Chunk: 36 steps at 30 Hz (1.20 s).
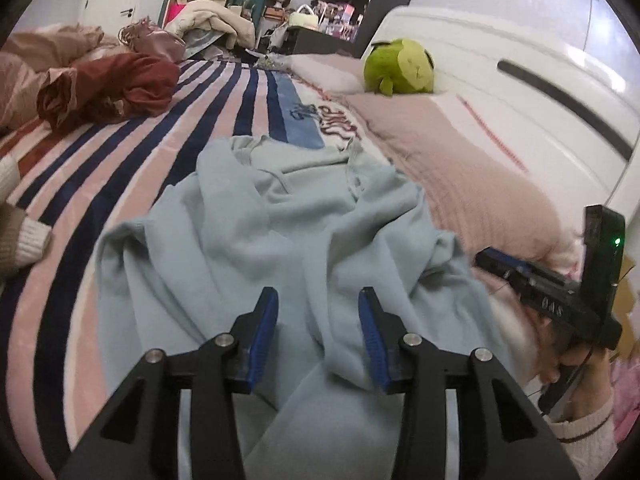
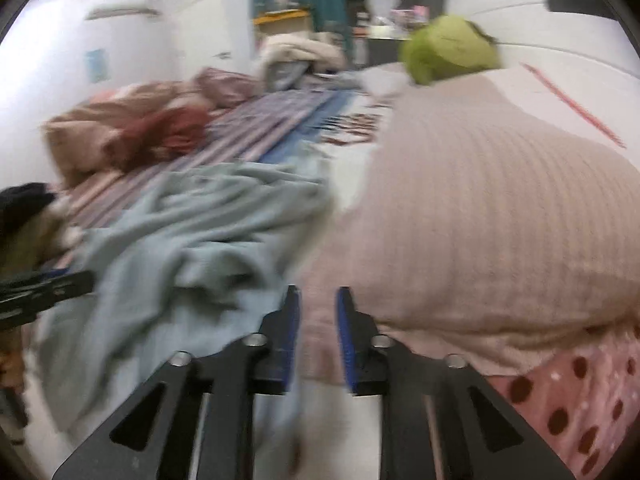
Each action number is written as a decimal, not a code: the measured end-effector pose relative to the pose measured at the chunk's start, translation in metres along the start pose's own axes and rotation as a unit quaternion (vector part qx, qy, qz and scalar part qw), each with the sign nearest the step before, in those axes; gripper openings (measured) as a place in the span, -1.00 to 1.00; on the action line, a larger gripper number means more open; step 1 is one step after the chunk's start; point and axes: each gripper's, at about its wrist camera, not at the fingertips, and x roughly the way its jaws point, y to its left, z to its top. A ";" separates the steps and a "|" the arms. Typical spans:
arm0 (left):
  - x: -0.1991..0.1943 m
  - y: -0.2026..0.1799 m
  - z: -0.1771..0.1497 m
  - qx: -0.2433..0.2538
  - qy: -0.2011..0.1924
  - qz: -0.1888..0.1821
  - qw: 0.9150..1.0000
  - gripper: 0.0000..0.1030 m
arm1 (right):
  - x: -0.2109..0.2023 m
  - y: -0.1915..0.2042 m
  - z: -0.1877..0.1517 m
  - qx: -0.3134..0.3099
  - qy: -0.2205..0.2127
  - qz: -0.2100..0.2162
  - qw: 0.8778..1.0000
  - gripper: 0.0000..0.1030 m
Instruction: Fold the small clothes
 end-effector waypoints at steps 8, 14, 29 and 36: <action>0.004 0.000 -0.010 0.004 0.012 -0.023 1.000 -0.09 | 0.058 0.057 0.010 -0.176 0.086 -0.038 0.980 0.01; 0.012 -0.012 -0.013 0.027 0.027 -0.057 0.998 -0.02 | 0.043 0.014 0.040 -0.075 0.016 -0.118 0.990 -0.33; -0.085 0.042 -0.044 0.000 -0.014 0.001 1.000 0.30 | -0.010 -0.008 0.022 -0.055 0.033 -0.021 0.998 0.11; -0.120 0.088 -0.100 -0.063 -0.003 -0.007 0.998 0.30 | -0.072 -0.037 -0.046 0.047 0.053 0.148 0.986 0.29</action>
